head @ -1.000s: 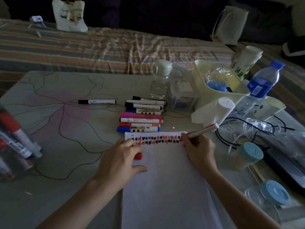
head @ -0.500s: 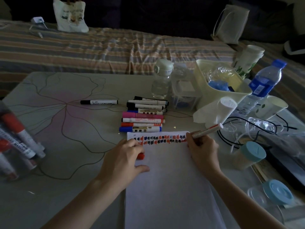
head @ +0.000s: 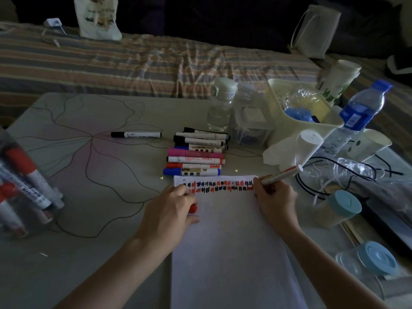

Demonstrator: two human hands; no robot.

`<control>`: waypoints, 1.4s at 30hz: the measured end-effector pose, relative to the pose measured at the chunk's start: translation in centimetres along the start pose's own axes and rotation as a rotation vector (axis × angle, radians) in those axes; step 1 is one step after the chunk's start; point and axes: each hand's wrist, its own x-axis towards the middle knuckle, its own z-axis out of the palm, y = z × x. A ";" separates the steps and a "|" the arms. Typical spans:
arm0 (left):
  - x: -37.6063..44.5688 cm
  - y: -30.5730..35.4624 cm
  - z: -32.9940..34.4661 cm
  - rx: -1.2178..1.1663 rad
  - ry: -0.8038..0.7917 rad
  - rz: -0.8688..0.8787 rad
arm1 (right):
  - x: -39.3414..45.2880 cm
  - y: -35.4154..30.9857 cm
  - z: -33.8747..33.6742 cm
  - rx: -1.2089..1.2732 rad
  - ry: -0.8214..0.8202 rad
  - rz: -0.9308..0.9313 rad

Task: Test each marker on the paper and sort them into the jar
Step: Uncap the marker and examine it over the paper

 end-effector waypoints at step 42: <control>-6.6 -1.8 -8.8 -1.670 0.274 -0.697 | -14.7 -16.3 3.6 0.618 -0.349 0.212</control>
